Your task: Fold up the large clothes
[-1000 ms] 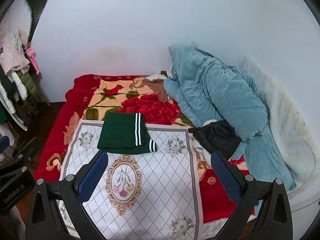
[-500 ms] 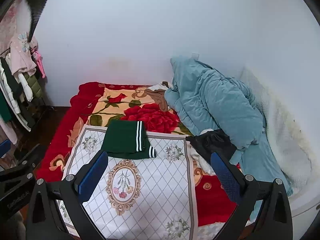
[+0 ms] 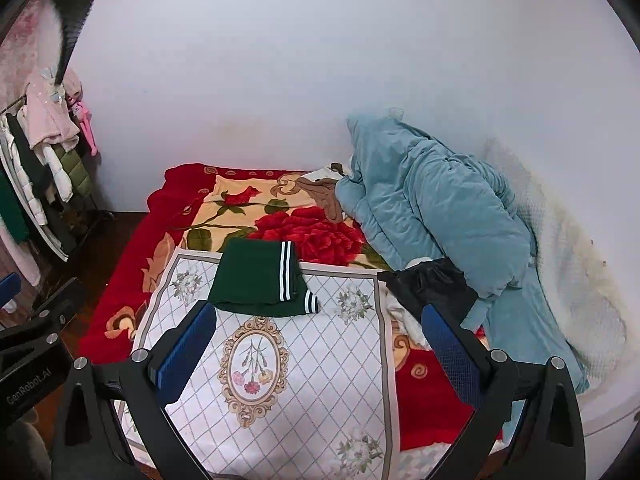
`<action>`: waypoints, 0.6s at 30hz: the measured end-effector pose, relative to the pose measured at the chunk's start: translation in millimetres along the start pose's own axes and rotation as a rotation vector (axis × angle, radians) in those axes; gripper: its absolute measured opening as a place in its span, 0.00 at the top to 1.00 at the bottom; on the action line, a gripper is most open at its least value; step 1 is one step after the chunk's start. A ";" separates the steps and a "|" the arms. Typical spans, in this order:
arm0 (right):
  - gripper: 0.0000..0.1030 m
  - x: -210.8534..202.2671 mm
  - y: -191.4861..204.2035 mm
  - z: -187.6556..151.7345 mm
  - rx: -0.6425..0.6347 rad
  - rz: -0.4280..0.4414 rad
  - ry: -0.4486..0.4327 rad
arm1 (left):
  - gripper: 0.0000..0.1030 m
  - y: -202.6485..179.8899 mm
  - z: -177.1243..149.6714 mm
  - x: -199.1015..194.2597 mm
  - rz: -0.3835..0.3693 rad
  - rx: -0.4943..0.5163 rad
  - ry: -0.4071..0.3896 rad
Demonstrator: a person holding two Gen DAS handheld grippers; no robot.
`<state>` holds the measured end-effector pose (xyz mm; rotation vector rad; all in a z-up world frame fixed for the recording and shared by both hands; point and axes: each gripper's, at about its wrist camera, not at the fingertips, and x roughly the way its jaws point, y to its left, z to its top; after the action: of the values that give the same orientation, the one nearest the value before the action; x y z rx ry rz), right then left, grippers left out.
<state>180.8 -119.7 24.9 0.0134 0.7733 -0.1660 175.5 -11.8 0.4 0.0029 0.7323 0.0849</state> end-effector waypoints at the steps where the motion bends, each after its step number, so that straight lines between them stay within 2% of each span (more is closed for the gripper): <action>1: 0.00 -0.6 -0.1 0.4 0.000 0.001 0.000 | 0.01 -0.7 0.0 0.5 0.003 0.001 -0.001; 18: 0.00 1.1 3.9 1.2 -0.015 -0.006 0.007 | 0.01 6.3 -2.3 -0.8 -0.001 -0.002 0.016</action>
<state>183.0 -116.1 24.8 -0.0021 0.7814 -0.1657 172.9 -5.6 -0.6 -0.0001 0.7478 0.0847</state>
